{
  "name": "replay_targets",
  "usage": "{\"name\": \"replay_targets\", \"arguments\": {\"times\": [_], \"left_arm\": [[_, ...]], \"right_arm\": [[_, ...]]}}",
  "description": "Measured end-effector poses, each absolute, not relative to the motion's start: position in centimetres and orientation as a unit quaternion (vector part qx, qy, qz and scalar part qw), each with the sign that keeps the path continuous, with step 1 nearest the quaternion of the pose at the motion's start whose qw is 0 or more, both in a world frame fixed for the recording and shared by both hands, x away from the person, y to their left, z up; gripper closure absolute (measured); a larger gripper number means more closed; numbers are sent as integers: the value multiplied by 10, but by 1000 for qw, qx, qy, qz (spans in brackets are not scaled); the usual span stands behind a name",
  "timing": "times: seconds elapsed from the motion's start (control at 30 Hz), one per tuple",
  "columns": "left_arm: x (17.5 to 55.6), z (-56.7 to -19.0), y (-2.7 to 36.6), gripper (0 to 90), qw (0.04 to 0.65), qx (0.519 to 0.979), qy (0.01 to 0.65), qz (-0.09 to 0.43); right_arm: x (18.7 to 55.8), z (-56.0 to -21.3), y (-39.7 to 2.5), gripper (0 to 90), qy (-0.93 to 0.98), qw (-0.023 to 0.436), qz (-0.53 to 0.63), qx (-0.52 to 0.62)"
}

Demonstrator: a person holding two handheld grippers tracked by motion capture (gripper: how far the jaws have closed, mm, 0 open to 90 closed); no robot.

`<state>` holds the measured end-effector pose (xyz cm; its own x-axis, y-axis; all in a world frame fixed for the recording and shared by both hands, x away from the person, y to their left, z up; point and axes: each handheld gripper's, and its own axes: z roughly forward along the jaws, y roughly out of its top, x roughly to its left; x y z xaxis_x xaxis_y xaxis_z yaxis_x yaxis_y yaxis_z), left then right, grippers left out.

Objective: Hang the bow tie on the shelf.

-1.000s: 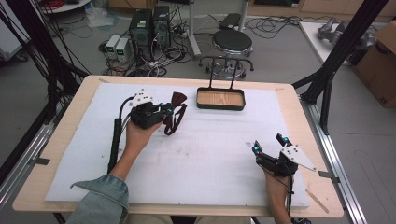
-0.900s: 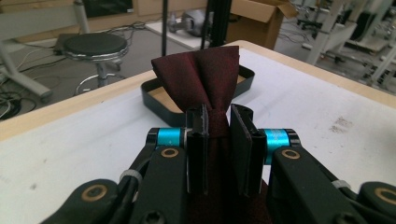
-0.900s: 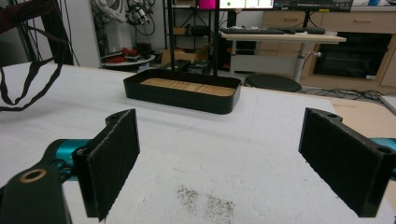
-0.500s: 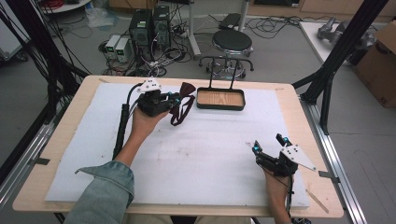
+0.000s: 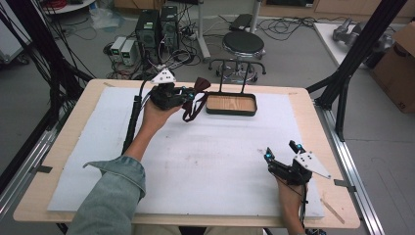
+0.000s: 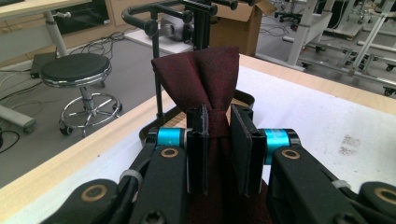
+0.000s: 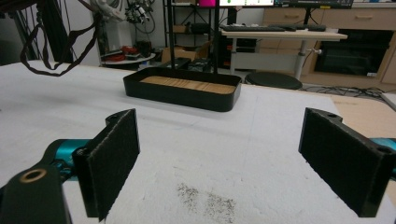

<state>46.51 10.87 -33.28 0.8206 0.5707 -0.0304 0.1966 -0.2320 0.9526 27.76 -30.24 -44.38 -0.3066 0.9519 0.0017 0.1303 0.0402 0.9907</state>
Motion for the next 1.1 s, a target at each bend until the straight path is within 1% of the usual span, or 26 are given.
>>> {"name": "replay_targets", "arguments": {"times": [0.07, 0.3, 0.7, 1.1], "left_arm": [[469, -331, 106, 767, 573, 765, 248, 158], [478, -320, 97, 767, 575, 765, 238, 168], [490, -308, 86, 767, 577, 767, 229, 165], [502, -294, 78, 767, 579, 764, 225, 174]], "right_arm": [[278, -444, -302, 116, 609, 385, 531, 445], [278, -444, -302, 117, 611, 385, 528, 447], [278, -445, -302, 118, 610, 383, 528, 450], [279, -445, -303, 118, 609, 379, 530, 451]]}}
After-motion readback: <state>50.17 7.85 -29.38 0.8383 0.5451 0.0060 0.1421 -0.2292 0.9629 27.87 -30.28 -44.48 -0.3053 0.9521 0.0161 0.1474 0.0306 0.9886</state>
